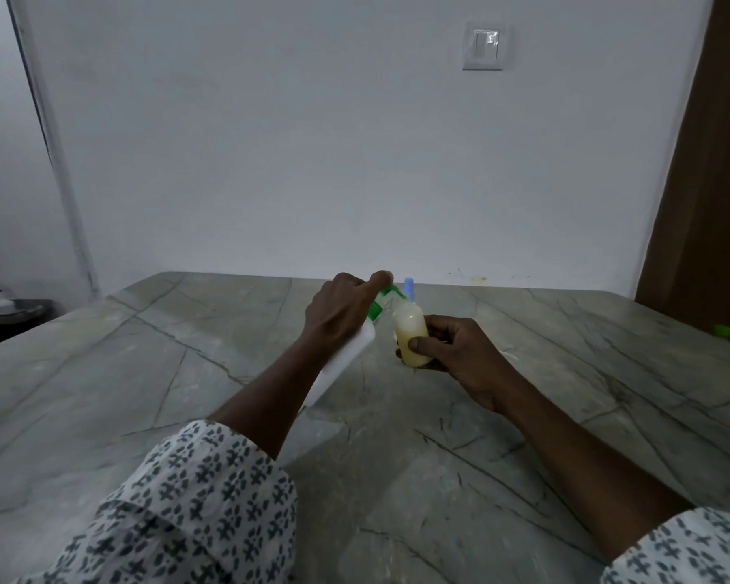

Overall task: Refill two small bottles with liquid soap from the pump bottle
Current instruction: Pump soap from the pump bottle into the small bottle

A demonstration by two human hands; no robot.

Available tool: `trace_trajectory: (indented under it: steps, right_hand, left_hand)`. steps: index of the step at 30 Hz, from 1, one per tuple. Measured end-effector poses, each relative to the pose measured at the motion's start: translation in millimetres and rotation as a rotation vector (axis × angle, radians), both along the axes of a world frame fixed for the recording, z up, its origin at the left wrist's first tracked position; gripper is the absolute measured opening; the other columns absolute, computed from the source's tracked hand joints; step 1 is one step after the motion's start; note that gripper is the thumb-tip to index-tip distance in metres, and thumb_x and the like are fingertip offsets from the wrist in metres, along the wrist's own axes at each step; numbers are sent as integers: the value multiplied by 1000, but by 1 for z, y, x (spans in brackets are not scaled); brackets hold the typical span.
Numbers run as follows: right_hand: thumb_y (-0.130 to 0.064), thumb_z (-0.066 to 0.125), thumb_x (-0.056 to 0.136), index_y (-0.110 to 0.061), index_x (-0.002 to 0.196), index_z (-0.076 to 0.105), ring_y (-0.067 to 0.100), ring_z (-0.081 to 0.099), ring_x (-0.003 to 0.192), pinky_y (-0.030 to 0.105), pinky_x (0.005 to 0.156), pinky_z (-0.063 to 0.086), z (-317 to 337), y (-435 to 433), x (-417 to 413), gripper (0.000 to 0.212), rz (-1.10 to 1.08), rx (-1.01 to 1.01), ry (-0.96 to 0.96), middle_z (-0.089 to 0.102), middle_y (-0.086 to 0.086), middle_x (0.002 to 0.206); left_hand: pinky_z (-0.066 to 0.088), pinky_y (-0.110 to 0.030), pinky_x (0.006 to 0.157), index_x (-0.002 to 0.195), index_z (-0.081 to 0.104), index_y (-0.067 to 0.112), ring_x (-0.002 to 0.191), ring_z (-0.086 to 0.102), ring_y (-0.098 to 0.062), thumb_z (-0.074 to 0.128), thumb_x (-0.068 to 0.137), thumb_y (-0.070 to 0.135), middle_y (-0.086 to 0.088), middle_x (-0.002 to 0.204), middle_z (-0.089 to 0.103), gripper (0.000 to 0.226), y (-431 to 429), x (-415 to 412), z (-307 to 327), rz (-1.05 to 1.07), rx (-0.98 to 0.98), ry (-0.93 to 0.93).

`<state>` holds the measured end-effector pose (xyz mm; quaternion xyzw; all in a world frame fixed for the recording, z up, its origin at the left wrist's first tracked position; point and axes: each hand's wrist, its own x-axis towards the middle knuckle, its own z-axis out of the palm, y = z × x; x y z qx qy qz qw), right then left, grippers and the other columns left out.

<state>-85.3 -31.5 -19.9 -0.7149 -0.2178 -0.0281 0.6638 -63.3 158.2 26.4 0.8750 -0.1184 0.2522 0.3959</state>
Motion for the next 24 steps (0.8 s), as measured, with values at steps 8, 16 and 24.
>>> trace_trajectory:
  steps: [8, 16, 24]
  right_hand:
    - [-3, 58, 92, -13, 106, 66, 37, 67, 107, 46, 95, 54, -3, 6, 0, 19, 124, 155, 129, 69, 21, 113]
    - [-4, 58, 92, -13, 111, 64, 36, 67, 106, 45, 95, 54, -5, 5, 2, 22, 127, 143, 121, 69, 21, 113]
    - [-15, 72, 84, -14, 126, 62, 19, 68, 102, 36, 91, 56, 3, -5, 5, 43, -180, -263, -174, 71, 2, 114]
  left_hand:
    - [38, -32, 66, 68, 67, 8, 61, 48, -19, 37, 72, 74, -4, 63, 54, 72, -1, 1, 0, 13, -45, 44]
    - [39, -33, 67, 61, 63, 9, 62, 47, -20, 39, 74, 71, -5, 62, 54, 68, -1, 2, 0, 22, -50, 58]
    - [41, -35, 67, 88, 71, 14, 69, 55, -26, 25, 62, 71, -11, 75, 64, 78, -1, 1, 2, 3, 40, 42]
